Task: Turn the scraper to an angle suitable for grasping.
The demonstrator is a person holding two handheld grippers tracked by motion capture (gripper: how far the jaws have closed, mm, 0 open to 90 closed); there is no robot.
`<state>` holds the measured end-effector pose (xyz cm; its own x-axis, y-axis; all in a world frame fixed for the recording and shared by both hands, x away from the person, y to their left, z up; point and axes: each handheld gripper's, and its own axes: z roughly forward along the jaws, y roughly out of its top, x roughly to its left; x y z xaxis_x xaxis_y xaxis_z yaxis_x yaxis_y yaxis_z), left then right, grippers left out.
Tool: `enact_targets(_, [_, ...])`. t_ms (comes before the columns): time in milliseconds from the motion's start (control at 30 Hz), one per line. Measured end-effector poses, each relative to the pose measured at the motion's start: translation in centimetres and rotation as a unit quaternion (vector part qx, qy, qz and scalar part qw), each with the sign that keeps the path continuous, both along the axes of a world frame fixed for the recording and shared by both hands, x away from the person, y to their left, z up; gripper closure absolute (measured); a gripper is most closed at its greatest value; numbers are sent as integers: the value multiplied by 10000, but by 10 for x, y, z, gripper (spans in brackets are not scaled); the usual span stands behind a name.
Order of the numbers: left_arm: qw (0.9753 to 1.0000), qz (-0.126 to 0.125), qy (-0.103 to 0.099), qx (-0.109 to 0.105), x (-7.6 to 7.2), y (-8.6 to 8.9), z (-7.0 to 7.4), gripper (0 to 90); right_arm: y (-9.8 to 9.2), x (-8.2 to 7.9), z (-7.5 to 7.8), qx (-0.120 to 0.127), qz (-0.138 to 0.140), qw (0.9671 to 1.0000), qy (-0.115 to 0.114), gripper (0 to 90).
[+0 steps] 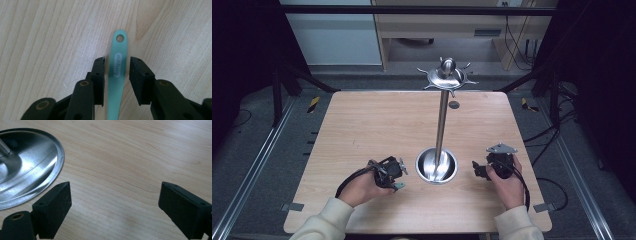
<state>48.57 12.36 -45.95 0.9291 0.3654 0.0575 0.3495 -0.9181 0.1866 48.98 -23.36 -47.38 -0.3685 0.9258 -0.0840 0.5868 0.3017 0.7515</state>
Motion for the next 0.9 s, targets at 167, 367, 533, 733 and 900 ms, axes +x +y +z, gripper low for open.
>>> enact_targets(167, [10000,-2,55,22,2,0,-3,661,0,0,0,10,-4,10000,1,116])
enact_targets(367, [10000,-10,61,-30,2,-2,-3,663,0,0,0,1,7,10000,1,116])
enact_targets(533, [10000,-43,75,-4,3,-4,-4,664,0,0,0,1,7,10000,3,116])
enact_targets(733, [9999,-58,127,13,4,-5,-3,678,0,0,0,-3,10,10000,5,116])
enact_targets(900, [9998,15,207,14,7,-5,-3,722,0,0,0,0,10,10000,6,116])
